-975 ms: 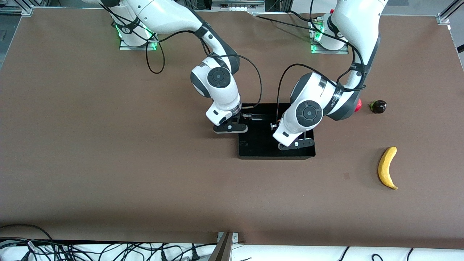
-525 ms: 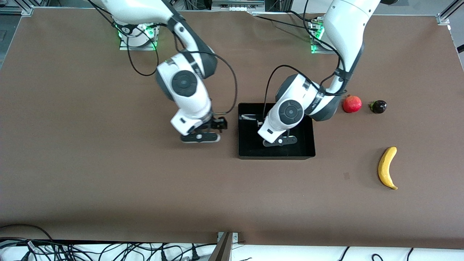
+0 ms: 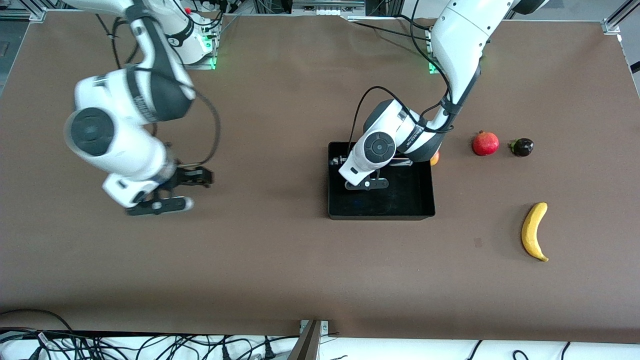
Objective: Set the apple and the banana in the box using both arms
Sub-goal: 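Lower the apple into the box with the left gripper while the right gripper withdraws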
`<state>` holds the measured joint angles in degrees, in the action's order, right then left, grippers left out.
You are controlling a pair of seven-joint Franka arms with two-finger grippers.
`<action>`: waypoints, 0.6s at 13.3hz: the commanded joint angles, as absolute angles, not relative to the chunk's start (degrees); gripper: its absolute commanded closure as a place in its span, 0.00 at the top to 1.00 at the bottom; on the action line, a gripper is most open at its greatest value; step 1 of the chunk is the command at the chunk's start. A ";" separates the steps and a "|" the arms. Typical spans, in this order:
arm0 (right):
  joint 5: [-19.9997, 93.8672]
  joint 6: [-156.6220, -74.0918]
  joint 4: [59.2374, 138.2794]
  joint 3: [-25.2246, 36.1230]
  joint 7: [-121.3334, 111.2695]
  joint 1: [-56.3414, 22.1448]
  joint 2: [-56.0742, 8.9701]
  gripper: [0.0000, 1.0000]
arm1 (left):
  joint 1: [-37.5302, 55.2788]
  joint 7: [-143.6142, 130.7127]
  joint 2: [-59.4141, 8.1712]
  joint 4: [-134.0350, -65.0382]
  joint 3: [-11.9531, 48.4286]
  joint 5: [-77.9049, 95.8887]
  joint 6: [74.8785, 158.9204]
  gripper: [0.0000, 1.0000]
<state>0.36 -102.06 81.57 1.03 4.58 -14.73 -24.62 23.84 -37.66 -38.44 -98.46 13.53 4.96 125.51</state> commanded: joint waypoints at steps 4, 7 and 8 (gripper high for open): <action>1.49 -89.67 77.52 2.28 -3.69 -5.46 -21.63 1.00 | 23.64 -37.53 -38.32 -102.74 13.62 2.72 130.87 0.30; 1.23 -88.25 75.95 2.46 -5.97 -4.31 -20.92 1.00 | 23.64 -37.61 -38.32 -102.57 13.62 2.72 130.78 0.93; 1.14 -87.02 75.50 2.55 -6.06 -4.22 -20.92 1.00 | 23.64 -38.23 -38.23 -102.31 13.62 2.72 130.52 1.00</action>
